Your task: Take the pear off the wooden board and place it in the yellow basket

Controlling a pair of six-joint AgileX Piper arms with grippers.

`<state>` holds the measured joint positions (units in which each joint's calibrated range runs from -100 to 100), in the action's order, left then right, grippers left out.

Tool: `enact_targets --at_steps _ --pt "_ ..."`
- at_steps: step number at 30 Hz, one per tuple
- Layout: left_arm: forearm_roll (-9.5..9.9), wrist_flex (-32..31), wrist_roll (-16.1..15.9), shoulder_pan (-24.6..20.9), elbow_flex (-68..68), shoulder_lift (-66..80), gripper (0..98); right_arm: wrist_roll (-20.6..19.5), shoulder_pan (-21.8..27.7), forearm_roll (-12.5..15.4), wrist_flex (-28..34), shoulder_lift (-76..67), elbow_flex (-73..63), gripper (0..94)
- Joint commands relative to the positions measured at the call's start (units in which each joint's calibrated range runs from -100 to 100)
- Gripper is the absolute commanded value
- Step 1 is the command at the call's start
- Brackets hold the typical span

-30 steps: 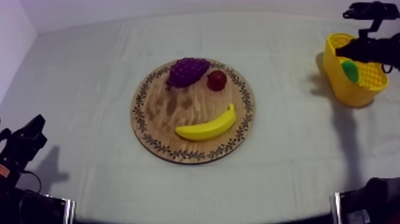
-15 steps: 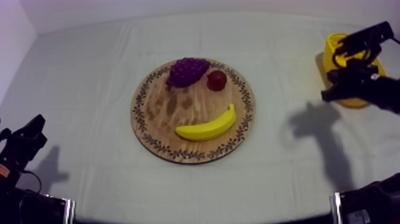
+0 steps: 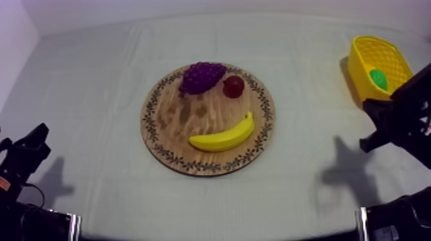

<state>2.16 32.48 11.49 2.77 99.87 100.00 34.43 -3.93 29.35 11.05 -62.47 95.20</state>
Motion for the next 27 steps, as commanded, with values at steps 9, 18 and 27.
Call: enact_targets --at_steps 9,18,27 --pt "0.02 0.0 0.0 0.0 0.0 0.0 0.1 -10.1 1.3 -11.6 13.0 -17.8 0.7 0.3" --pt "0.02 0.0 0.0 0.0 0.0 0.0 0.1 -23.3 1.4 -23.2 22.1 -26.1 3.6 0.4" --pt "0.02 0.0 0.0 0.0 0.0 0.0 0.1 -27.8 2.7 -25.8 26.9 -32.5 3.7 7.8"
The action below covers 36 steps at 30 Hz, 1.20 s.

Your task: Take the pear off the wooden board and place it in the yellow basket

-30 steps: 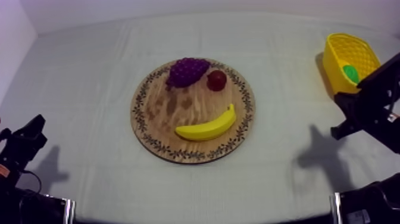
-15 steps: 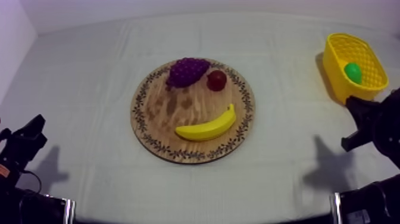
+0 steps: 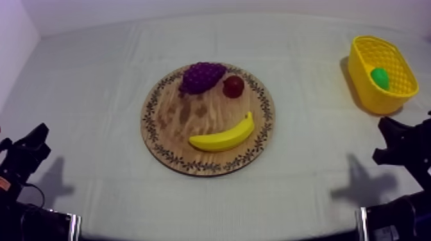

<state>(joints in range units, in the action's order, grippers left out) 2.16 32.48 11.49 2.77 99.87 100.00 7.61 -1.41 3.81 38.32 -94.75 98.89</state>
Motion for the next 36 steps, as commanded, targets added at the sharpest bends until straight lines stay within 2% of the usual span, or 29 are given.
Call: enact_targets --at_steps 1,5,7,13,17,36 --pt "0.02 0.0 0.0 0.0 0.0 0.0 0.1 -1.5 0.3 -0.7 -0.2 -0.5 0.1 10.9" --pt "0.02 0.0 0.0 0.0 0.0 0.0 0.1 -2.4 0.4 -1.7 0.1 -0.8 0.4 22.4" --pt "0.02 0.0 0.0 0.0 0.0 0.0 0.1 -1.6 -0.1 -2.0 0.0 -0.9 0.5 23.1" --pt "0.02 0.0 0.0 0.0 0.0 0.0 0.1 3.2 -1.3 -2.2 -0.3 -1.0 0.7 9.6" --pt "0.02 0.0 0.0 0.0 0.0 0.0 0.1 4.8 -1.4 -2.2 -0.3 -1.0 0.8 2.6" --pt "0.02 0.0 0.0 0.0 0.0 0.0 0.1 5.0 -1.5 -2.2 -0.3 -1.0 0.8 0.3"
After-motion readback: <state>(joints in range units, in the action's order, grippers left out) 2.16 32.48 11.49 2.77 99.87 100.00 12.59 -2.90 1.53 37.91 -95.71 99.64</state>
